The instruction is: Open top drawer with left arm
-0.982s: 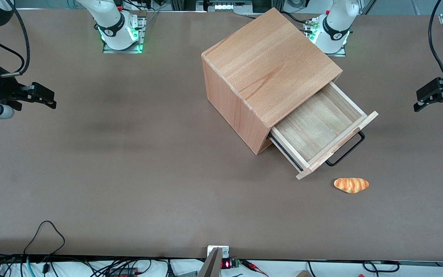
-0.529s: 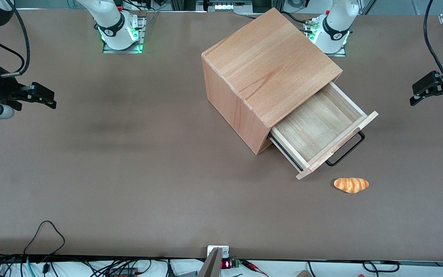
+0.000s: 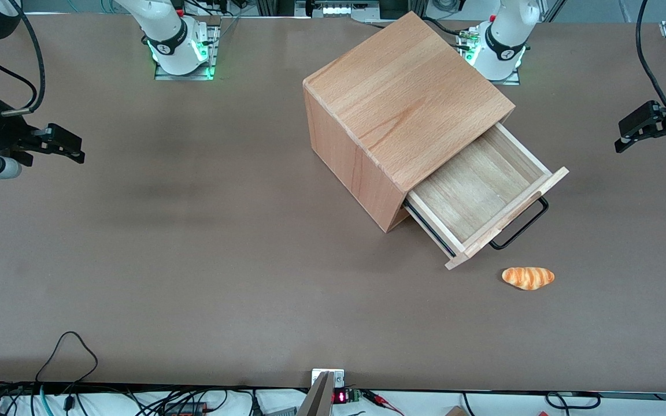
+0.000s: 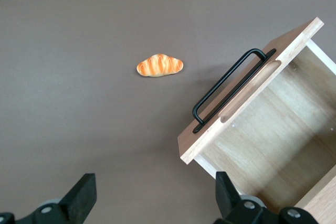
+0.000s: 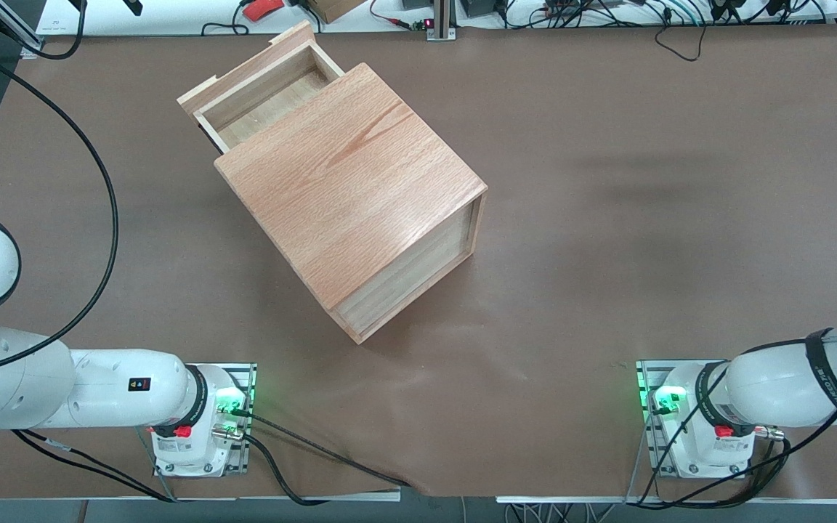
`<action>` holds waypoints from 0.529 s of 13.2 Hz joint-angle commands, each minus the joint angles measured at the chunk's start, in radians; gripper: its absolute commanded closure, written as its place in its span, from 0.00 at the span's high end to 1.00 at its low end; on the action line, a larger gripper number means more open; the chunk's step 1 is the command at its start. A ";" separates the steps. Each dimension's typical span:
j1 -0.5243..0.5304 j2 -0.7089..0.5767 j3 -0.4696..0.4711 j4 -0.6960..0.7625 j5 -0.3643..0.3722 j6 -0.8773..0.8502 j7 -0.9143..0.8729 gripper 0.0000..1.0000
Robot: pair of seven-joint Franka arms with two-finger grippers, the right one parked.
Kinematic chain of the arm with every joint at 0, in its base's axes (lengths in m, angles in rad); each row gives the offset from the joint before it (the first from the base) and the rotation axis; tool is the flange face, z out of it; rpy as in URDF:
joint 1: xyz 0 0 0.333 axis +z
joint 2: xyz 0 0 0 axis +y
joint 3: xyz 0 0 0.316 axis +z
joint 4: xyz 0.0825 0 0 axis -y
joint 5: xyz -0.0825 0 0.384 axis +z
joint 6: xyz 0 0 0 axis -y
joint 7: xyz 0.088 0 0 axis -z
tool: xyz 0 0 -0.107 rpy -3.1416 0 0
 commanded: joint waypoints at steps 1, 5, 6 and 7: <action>-0.002 -0.021 0.002 -0.015 0.009 -0.030 0.003 1.00; -0.001 -0.012 0.003 0.007 0.006 -0.037 -0.005 1.00; -0.002 -0.009 0.002 0.015 0.006 -0.037 -0.011 1.00; -0.001 -0.009 0.002 0.024 0.009 -0.037 -0.005 1.00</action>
